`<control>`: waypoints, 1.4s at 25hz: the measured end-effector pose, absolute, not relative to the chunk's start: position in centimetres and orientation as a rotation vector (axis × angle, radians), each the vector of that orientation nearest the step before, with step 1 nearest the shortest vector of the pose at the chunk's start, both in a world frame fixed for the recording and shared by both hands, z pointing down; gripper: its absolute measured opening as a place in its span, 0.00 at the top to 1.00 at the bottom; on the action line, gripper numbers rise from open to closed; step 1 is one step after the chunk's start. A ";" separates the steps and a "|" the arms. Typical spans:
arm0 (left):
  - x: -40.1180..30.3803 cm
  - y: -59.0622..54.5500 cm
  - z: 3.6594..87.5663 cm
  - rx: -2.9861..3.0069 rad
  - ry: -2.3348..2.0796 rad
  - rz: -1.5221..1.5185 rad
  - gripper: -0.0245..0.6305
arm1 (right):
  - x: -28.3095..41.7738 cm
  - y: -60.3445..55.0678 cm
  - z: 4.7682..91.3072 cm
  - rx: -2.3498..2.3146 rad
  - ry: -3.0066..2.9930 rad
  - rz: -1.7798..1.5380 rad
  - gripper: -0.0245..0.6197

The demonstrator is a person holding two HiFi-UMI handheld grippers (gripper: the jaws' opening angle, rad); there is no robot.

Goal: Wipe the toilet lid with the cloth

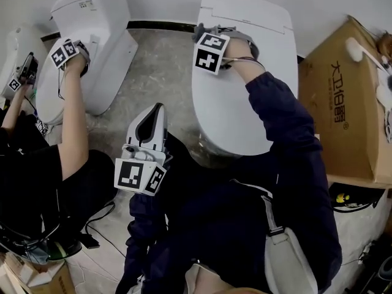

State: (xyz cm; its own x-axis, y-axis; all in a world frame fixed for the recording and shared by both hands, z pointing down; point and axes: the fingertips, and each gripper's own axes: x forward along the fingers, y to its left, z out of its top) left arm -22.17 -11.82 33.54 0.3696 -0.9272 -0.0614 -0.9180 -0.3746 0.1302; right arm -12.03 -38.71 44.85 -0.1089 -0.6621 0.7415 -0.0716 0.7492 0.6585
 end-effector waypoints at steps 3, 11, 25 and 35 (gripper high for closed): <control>-22.3 -12.2 33.0 2.545 -1.713 -0.204 0.94 | -12.4 -33.5 45.3 0.548 -1.621 -0.584 0.84; -21.7 -13.0 32.4 2.580 -1.681 -0.221 0.94 | -12.0 -20.0 46.0 0.428 -1.685 -0.620 0.84; -18.5 -14.1 30.8 2.649 -1.615 -0.236 0.94 | -10.0 -15.9 44.1 0.451 -1.765 -0.617 0.84; -17.5 -13.6 31.3 2.661 -1.601 -0.232 0.94 | -8.2 -21.9 39.8 0.581 -1.699 -0.751 0.84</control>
